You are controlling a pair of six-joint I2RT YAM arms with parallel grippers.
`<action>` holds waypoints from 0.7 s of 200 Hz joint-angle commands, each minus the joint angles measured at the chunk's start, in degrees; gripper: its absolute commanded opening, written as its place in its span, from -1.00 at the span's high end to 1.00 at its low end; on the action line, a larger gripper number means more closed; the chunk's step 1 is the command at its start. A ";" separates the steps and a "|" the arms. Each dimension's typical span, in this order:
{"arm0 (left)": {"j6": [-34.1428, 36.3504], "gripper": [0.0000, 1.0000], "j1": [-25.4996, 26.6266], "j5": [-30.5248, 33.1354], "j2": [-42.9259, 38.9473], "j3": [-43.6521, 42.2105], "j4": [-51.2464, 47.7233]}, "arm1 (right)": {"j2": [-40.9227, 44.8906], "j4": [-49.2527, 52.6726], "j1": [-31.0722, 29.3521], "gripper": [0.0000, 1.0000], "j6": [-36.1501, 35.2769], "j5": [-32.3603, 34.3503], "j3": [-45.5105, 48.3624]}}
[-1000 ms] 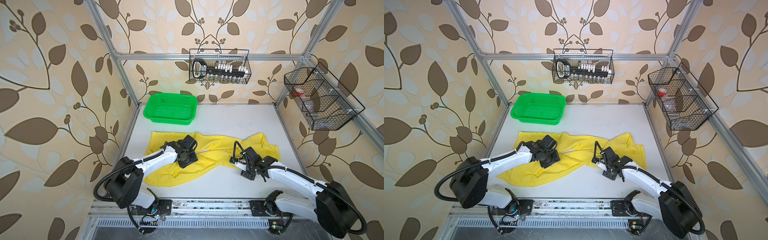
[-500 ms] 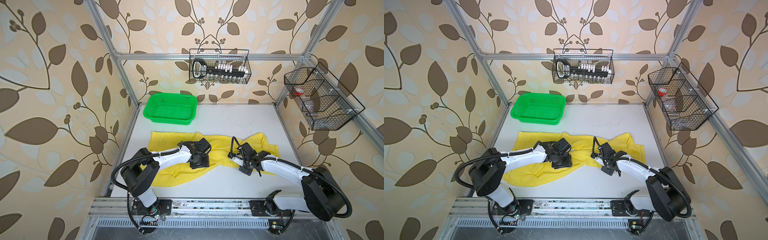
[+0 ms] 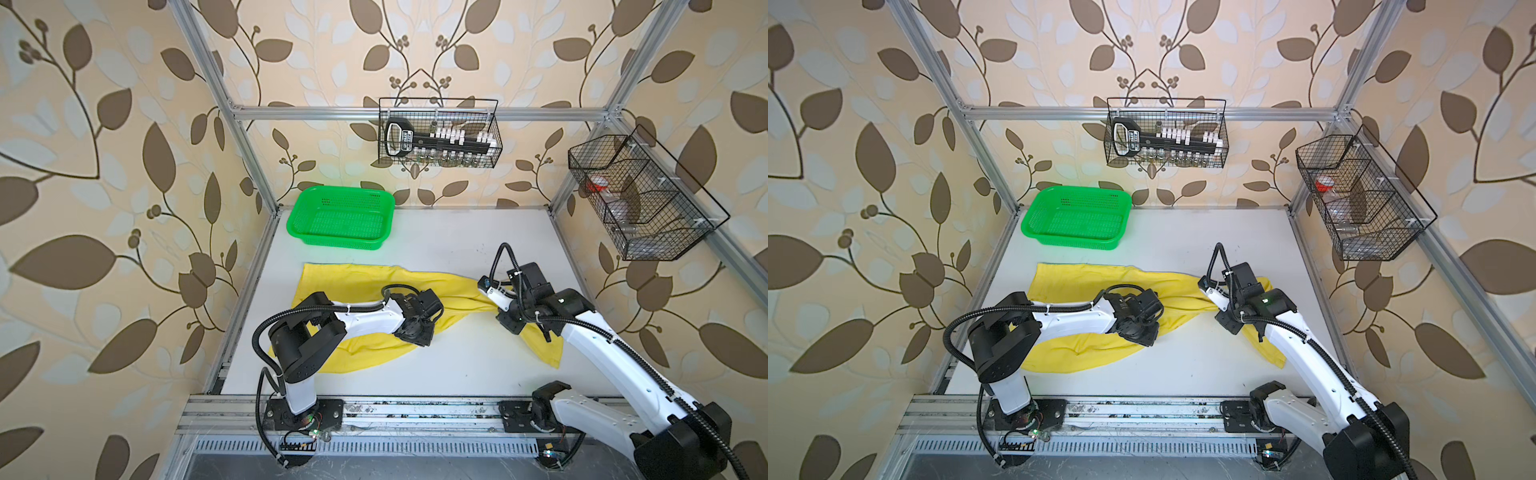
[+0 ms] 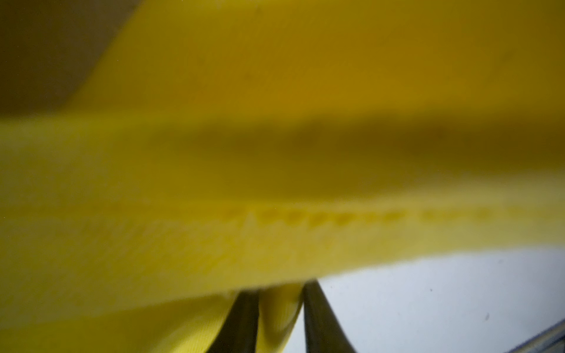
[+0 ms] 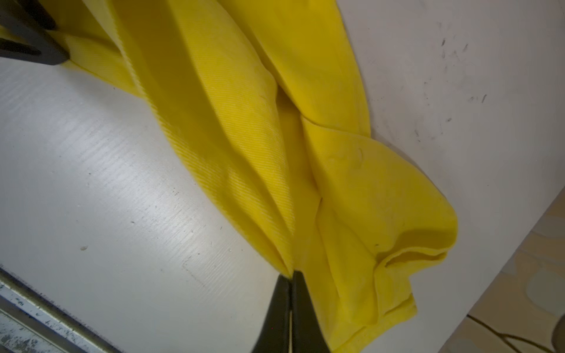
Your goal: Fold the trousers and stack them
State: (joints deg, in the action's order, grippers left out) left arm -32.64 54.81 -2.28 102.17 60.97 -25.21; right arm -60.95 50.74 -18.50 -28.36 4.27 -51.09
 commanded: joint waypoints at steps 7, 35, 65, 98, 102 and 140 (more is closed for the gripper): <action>4.20 1.00 0.24 2.69 -2.39 -0.09 -3.42 | -2.60 2.88 2.04 1.00 -1.46 1.33 -3.67; 5.39 1.00 0.78 0.84 -6.76 -0.32 -8.58 | -7.39 0.47 2.44 1.00 -0.21 5.22 -7.51; 6.41 1.00 2.19 -4.42 -13.74 -2.08 -11.97 | -13.63 -2.44 2.50 1.00 -0.73 14.43 -11.16; 7.64 1.00 3.46 -8.16 -16.22 -6.32 -15.80 | -19.22 -4.98 2.45 1.00 -2.60 16.56 -13.72; 7.79 1.00 3.57 -8.46 -16.60 -6.97 -15.98 | -19.89 -5.10 2.50 1.00 -2.73 16.52 -13.85; 10.33 1.00 3.81 -7.68 -18.89 -9.26 -19.34 | -27.08 -4.18 2.20 1.00 -3.79 12.70 -14.48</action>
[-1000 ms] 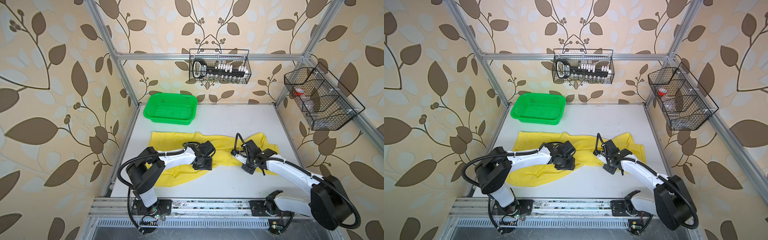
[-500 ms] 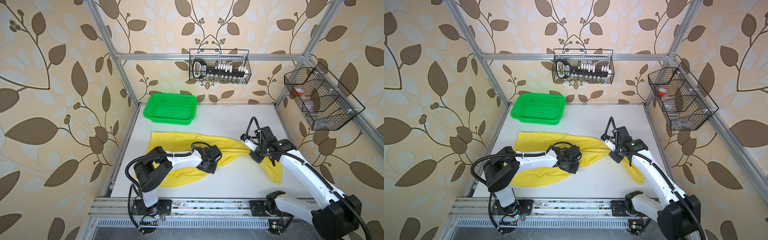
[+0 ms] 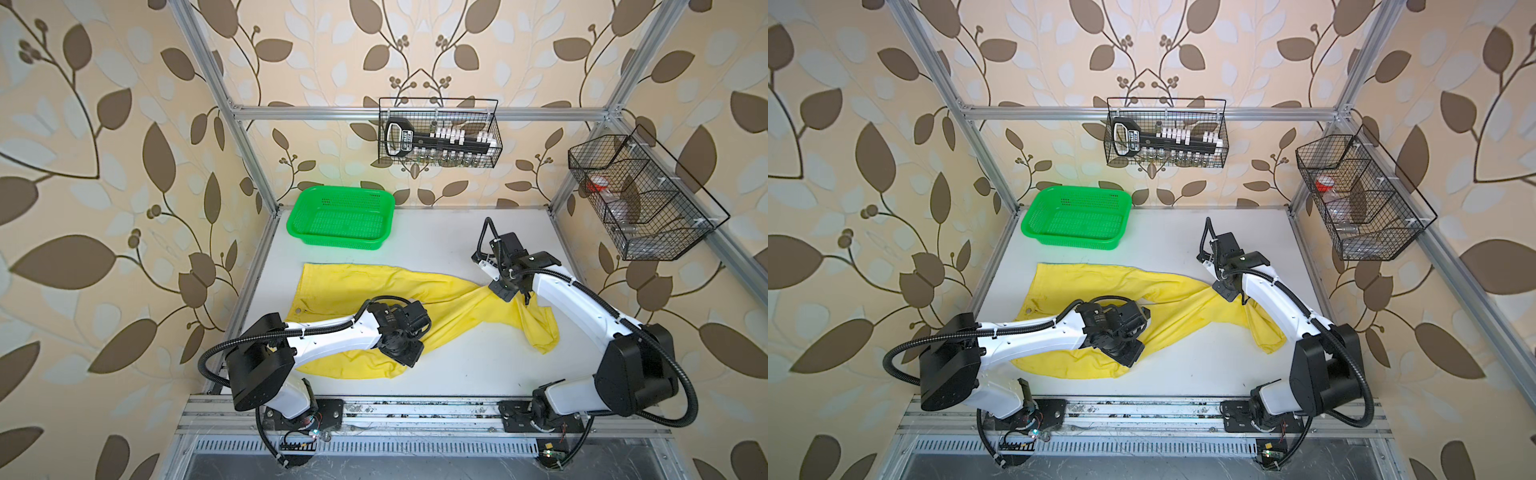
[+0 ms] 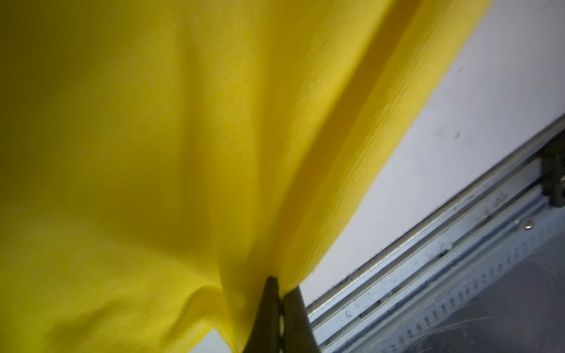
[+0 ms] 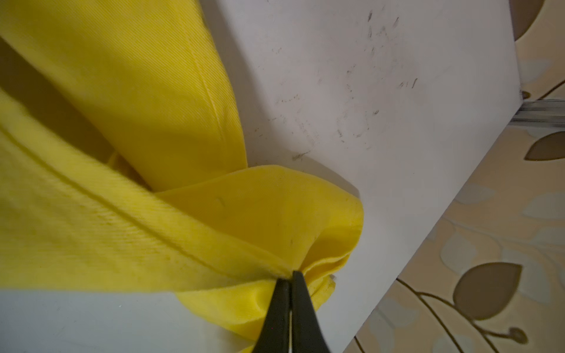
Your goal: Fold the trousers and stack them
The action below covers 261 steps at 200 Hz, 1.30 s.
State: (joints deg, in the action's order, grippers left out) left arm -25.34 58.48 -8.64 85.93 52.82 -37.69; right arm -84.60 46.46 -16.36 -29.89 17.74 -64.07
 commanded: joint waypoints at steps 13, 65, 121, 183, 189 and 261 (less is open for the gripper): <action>3.87 1.00 0.15 -2.30 -2.98 -1.05 -6.81 | -4.53 -2.84 -0.22 0.99 -2.15 -4.64 -0.73; 4.48 0.18 -0.75 -6.46 -2.28 4.43 -3.90 | -9.67 -4.32 -3.59 0.42 -0.97 -13.21 -0.18; 3.72 -0.38 -11.77 -10.58 -0.05 12.29 1.41 | 7.79 -6.61 1.50 -0.21 24.19 -21.13 4.14; 2.71 -0.55 -11.94 -12.05 16.45 28.60 9.93 | 25.32 0.63 10.02 -0.42 68.54 -9.49 13.29; 2.73 -0.55 -11.69 -12.10 17.82 29.89 10.40 | 26.57 2.21 11.09 -0.42 70.78 -8.37 14.37; 4.41 -0.52 -7.35 -10.72 30.41 38.85 11.87 | 31.61 3.45 20.67 -0.59 82.82 -10.17 29.71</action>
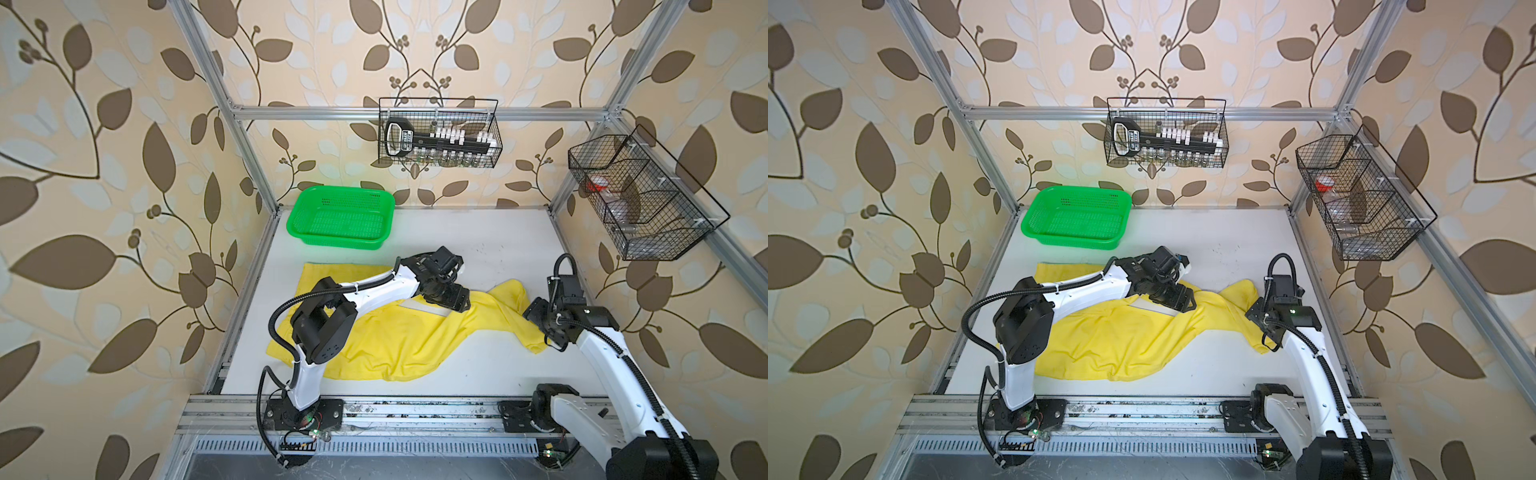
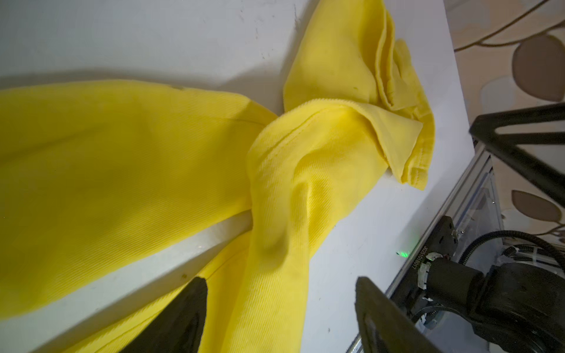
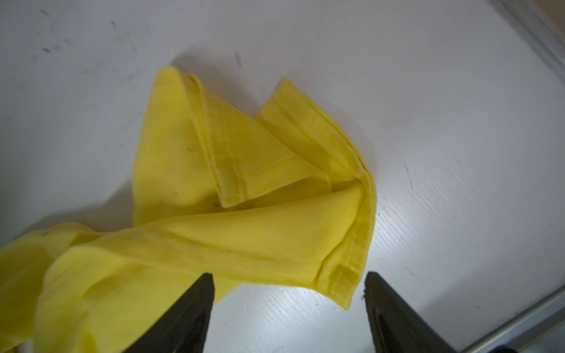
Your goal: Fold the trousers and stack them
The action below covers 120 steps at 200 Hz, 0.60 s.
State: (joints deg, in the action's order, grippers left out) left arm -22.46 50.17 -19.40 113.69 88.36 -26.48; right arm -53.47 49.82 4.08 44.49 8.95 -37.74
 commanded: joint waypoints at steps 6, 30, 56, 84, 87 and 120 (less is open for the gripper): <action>1.67 -0.51 0.98 0.15 3.24 3.94 0.64 | 0.38 -0.67 0.32 -0.59 8.81 -0.87 3.95; 0.91 -0.38 1.07 -0.45 5.97 6.77 0.25 | -2.83 -0.08 1.72 -0.61 11.22 2.35 5.32; 0.83 -0.20 1.07 -0.64 6.97 7.35 0.05 | -5.32 -2.51 2.45 -0.62 14.60 2.16 7.39; 1.04 0.00 1.07 -1.64 6.89 7.53 -0.40 | -9.15 -8.56 3.03 -0.54 15.34 1.52 8.71; 1.04 0.02 1.07 -1.81 6.83 7.45 -0.36 | -9.65 -8.71 3.05 -0.53 15.17 1.75 8.59; 0.51 0.32 1.07 -3.50 6.37 6.65 -0.23 | -10.38 -11.06 3.48 0.23 13.31 5.02 8.82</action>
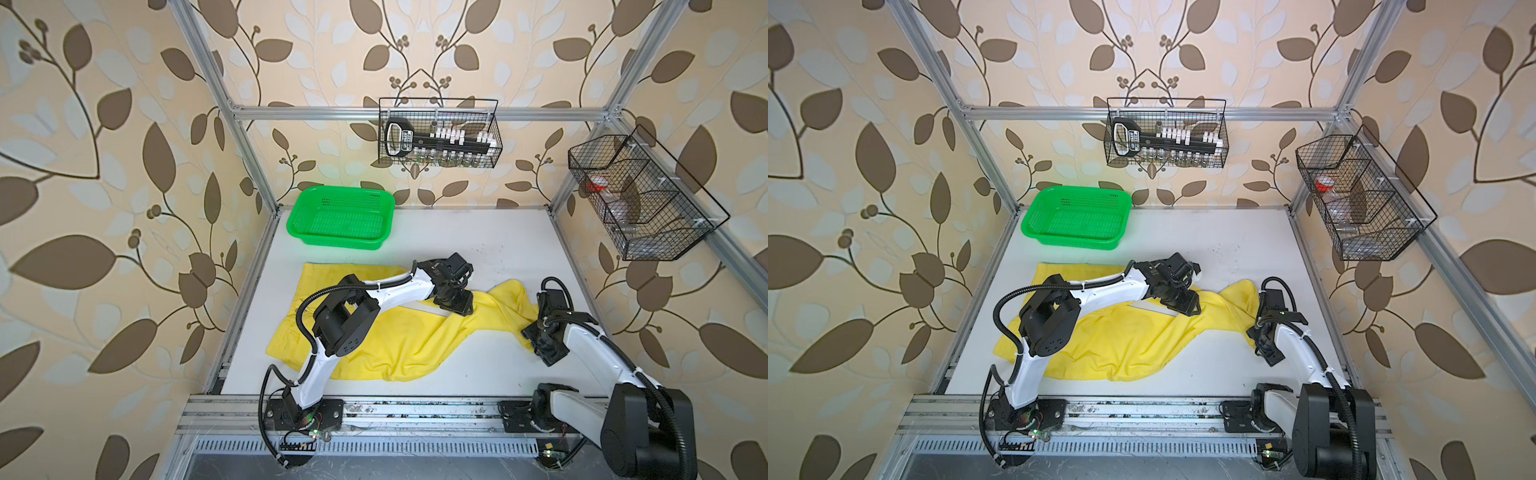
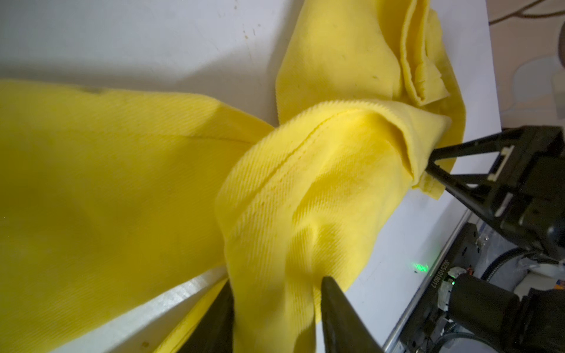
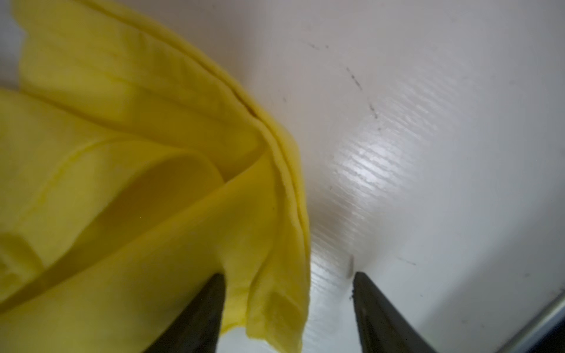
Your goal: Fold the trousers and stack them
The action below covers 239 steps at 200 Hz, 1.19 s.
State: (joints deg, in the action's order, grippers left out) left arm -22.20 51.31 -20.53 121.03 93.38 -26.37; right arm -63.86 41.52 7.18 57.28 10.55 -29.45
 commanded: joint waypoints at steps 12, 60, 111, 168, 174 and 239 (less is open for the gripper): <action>0.05 0.45 -0.07 -2.74 -1.20 1.34 -0.03 | 0.20 -1.80 0.42 0.55 0.10 5.03 0.14; 0.22 0.71 -0.16 -4.24 -1.51 2.52 -0.74 | 4.23 2.15 1.43 1.00 0.18 5.36 -2.25; 1.31 0.83 -0.23 -5.19 -2.20 3.65 -2.50 | 13.97 18.09 1.95 1.00 -2.94 15.30 -14.94; 2.73 0.83 0.00 -11.02 -3.14 5.08 -3.69 | 19.77 41.94 1.43 1.00 1.14 20.41 -39.09; 2.86 0.83 0.17 -11.67 -3.18 4.98 -3.61 | 19.75 44.42 1.43 1.00 1.74 20.48 -40.83; 4.27 0.70 1.43 -8.64 2.82 7.72 -3.47 | 9.61 44.18 1.47 1.00 9.26 27.20 -35.74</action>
State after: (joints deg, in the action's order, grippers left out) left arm -20.38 53.28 -32.40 120.90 97.78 -28.34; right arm -47.46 85.95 8.49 61.34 29.67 -70.52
